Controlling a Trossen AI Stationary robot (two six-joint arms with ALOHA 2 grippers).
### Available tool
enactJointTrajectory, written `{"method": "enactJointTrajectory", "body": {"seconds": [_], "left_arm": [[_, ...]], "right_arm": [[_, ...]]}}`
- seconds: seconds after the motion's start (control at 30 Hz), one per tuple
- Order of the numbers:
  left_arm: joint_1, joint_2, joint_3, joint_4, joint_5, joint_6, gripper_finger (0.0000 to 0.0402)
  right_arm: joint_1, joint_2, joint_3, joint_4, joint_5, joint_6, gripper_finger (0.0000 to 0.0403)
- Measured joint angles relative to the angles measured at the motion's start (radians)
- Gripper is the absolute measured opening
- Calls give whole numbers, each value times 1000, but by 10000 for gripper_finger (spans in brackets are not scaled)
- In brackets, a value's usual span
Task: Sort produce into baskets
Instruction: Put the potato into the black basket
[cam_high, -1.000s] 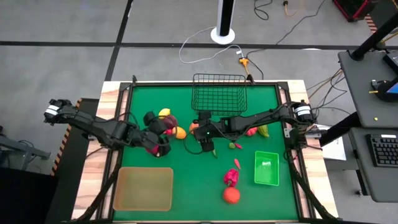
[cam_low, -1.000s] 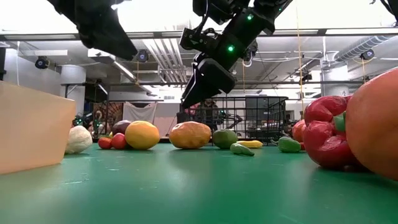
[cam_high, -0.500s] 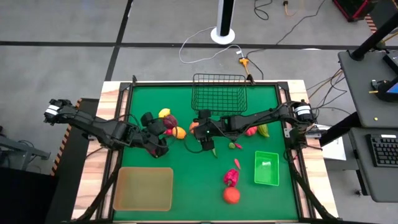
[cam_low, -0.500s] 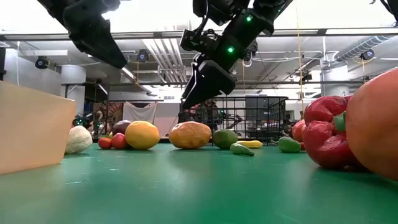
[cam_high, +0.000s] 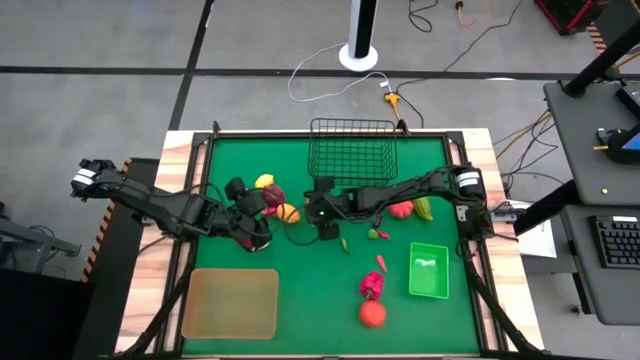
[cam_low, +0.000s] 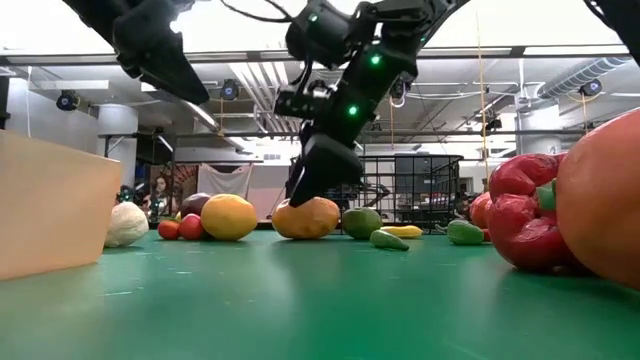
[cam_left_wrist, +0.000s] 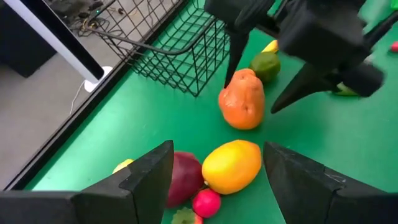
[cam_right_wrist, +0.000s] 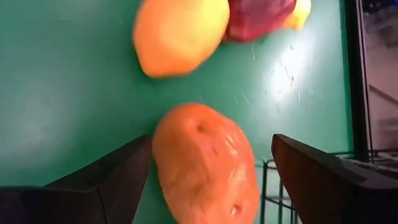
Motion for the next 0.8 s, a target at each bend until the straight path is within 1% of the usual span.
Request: {"method": "enactJointTrajectory", "body": {"seconds": [0.07,0.27,0.47,0.73,0.8], "left_arm": [[0,0,0,-1,0,-4,231],[0,0,-1,5,-1,2,231],[0,0,-1,13,-1,13,231],[0,0,-1,18,-1,13,231],[0,0,-1,19,-1,13,231]], "right_arm": [[-1,13,21,-45,18,3,323],[-1,19,56,-157,20,46,331],[-5,19,53,-155,20,36,328],[-11,56,52,-152,30,25,329],[-12,58,51,-163,13,20,327]]}}
